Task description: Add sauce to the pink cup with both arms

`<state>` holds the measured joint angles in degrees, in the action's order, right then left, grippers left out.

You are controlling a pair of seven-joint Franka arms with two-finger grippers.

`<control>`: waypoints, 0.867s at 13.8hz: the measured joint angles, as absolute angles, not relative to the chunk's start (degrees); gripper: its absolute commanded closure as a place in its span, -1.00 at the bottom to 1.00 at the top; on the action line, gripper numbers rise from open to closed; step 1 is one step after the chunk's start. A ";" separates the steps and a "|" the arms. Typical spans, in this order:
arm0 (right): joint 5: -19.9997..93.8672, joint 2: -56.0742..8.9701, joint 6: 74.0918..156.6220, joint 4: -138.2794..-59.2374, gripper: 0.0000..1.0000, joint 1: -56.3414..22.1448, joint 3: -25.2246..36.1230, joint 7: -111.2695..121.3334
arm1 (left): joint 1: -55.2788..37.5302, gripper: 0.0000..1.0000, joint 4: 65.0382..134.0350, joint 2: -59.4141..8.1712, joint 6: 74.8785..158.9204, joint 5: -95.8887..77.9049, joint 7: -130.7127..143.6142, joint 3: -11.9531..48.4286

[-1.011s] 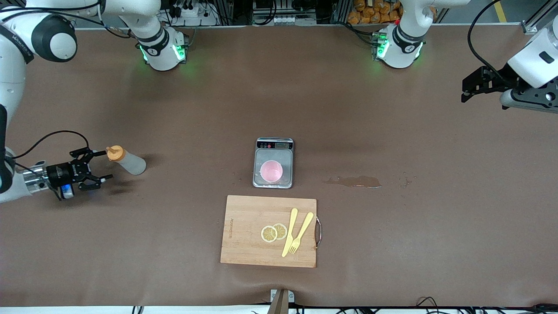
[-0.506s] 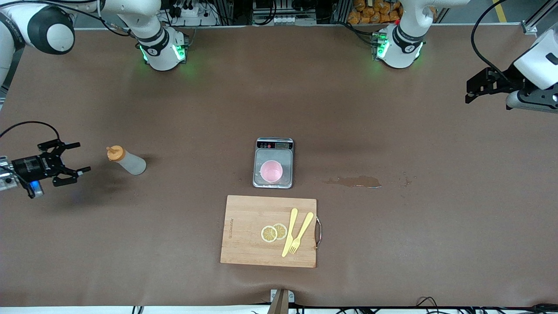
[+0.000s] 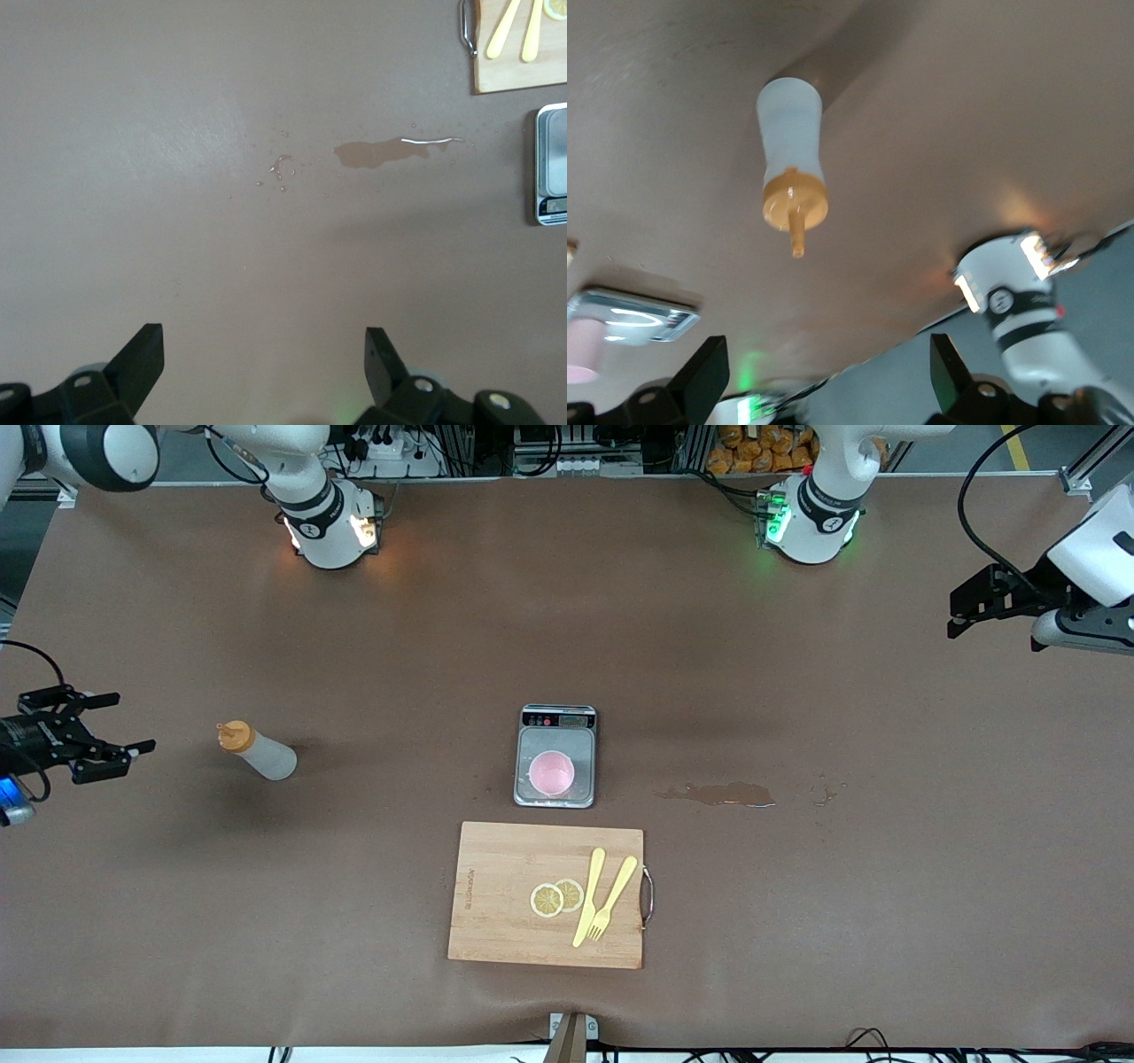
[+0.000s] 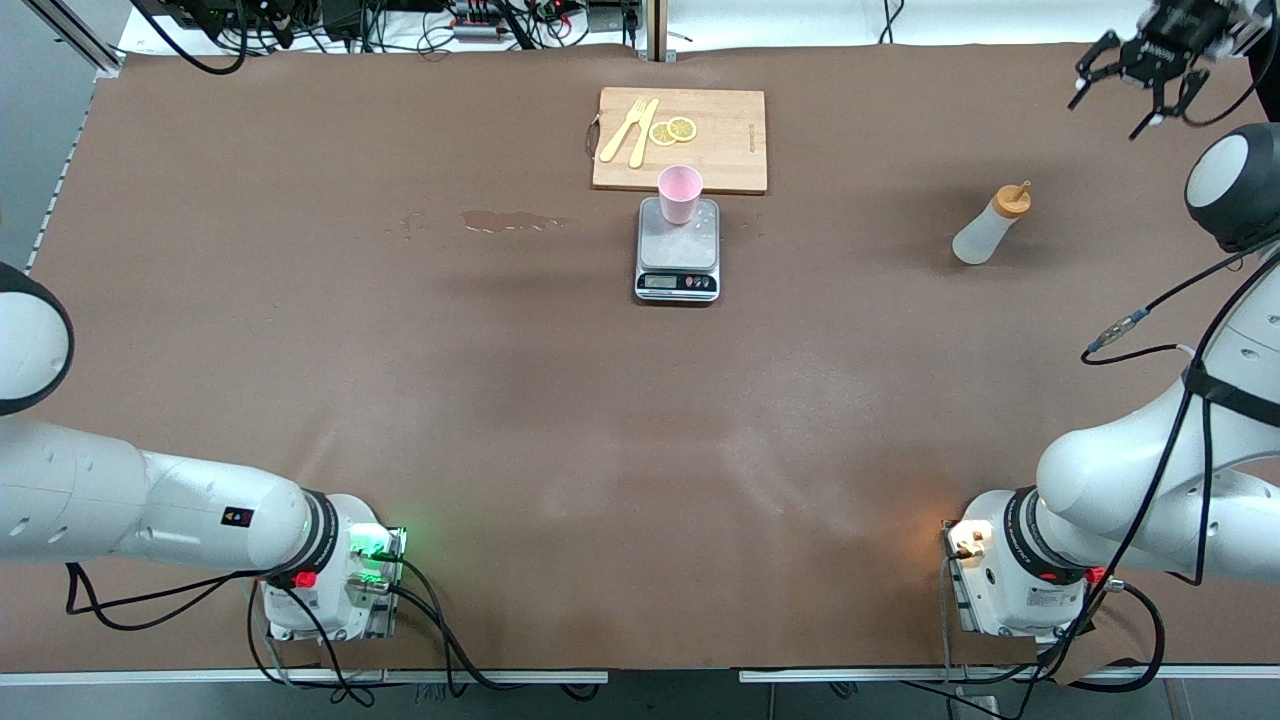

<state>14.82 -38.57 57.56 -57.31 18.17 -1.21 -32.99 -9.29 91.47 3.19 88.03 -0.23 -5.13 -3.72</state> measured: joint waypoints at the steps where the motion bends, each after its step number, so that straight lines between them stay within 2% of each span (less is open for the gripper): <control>1: 13.82 -36.27 57.50 -57.31 -1.00 16.93 -1.18 -30.07 | -9.17 -1.00 91.45 3.19 88.66 -0.23 -5.03 -3.72; 5: 12.94 -29.54 57.05 -57.51 -1.00 14.10 -1.14 -26.32 | -8.93 -1.00 91.35 3.06 90.07 -0.23 -4.73 -3.81; 12: 10.76 -22.09 57.91 -61.01 -1.00 8.12 -1.18 -25.56 | -8.86 -1.00 89.94 2.03 88.77 -0.23 -3.11 -3.87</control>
<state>10.76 -22.09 57.91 -61.01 8.12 -1.18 -25.56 -8.86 89.94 2.03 88.77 -0.23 -3.11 -3.87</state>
